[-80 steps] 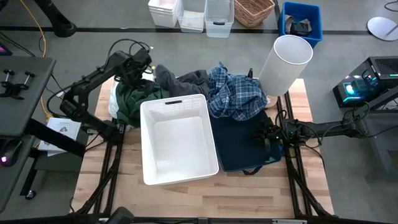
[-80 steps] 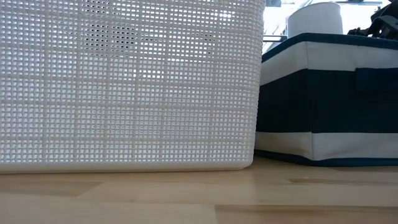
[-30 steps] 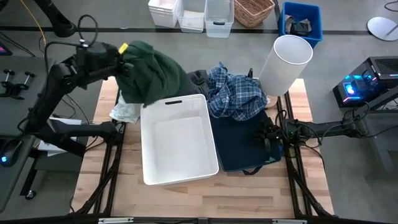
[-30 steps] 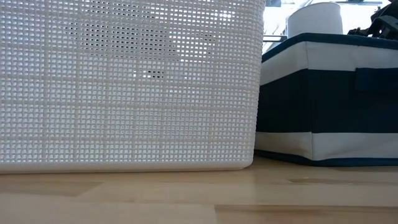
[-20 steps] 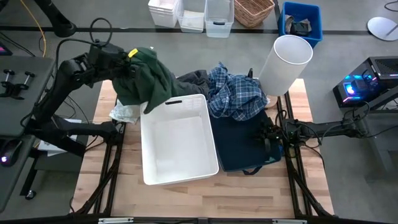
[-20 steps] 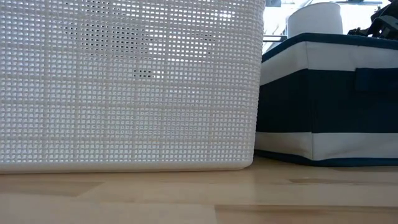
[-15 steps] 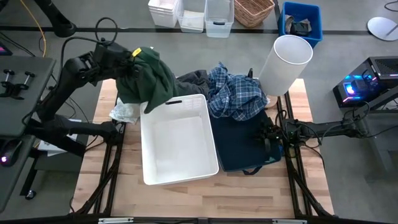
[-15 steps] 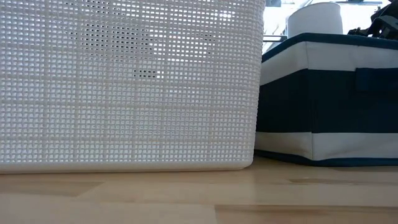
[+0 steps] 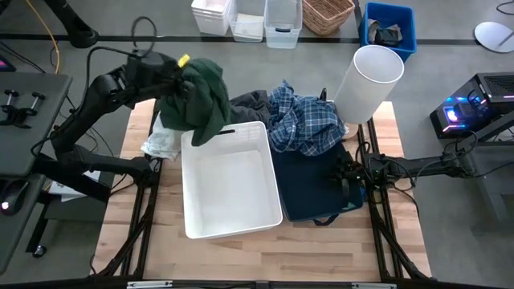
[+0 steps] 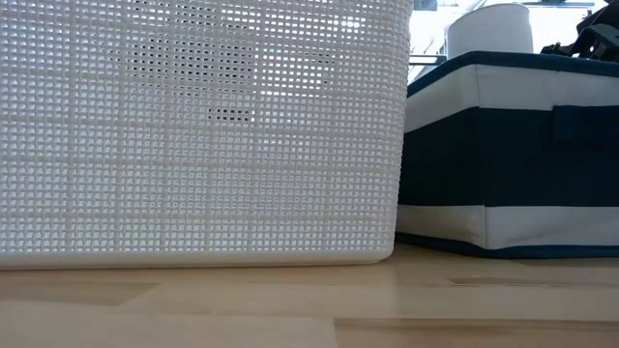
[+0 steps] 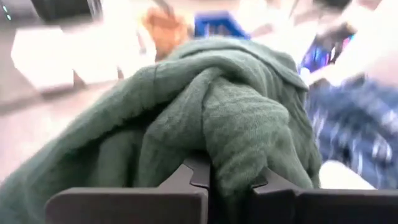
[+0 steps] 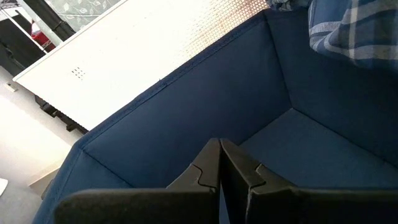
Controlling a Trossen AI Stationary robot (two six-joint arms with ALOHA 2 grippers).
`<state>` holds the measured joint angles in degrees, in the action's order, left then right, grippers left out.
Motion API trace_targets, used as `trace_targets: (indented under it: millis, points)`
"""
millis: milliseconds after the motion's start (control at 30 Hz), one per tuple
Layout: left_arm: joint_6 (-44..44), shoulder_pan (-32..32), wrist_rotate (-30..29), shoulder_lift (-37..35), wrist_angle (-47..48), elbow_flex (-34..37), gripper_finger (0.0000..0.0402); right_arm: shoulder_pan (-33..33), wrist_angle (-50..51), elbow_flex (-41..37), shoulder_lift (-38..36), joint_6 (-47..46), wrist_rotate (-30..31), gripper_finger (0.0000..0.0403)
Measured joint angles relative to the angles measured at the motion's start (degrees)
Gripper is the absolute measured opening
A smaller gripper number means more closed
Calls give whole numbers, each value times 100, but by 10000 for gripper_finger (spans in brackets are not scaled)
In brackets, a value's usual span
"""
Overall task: Sort clothes
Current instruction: Put the green shirt into the white laundry bin
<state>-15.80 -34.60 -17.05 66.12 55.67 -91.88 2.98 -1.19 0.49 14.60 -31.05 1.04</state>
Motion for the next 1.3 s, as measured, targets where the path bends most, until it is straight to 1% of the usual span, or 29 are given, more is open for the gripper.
trace_targets:
  millis: [100, 167, 267, 367, 467, 600, 767, 833, 933, 1067, 1167, 1300]
  points:
    - [217, 9, -105, -81, -655, 0, 17, 2, 0, 0, -2, 0, 0, 0]
    - [314, 10, -105, -125, -928, -2, 23, 1, -1, -2, -2, 0, 0, 0]
    - [368, 18, -96, -201, -1095, -2, 23, 0, -2, -1, -2, 0, 0, 0]
    - [346, 16, -123, -264, -1053, -2, 18, 1, -2, -1, -1, 1, -1, 0]
    - [286, 16, -45, -355, -784, -2, 23, 0, -2, -2, -2, 0, -1, 0]
    - [-52, 16, 293, -479, 33, -11, 29, 0, -2, 0, -2, 0, -1, 0]
    - [-600, 16, 269, -497, 1293, -10, 15, 0, -2, -1, -2, 0, -1, 0]
    - [-789, 16, 253, -504, 1540, 62, 16, 1, -1, 0, -2, 0, 0, 0]
    - [-816, 14, 326, -496, 1553, 233, 31, 0, -1, -1, -2, 0, -1, 0]
    - [-813, 14, 465, -445, 1364, 472, 62, 1, -2, 0, -2, 0, -1, 0]
    - [-811, 14, 533, -364, 1355, 518, 83, 2, -2, 0, -2, 0, 0, 0]
    - [-762, 14, 916, -246, 1341, 518, 105, 2, -1, -1, -2, 0, -1, 0]
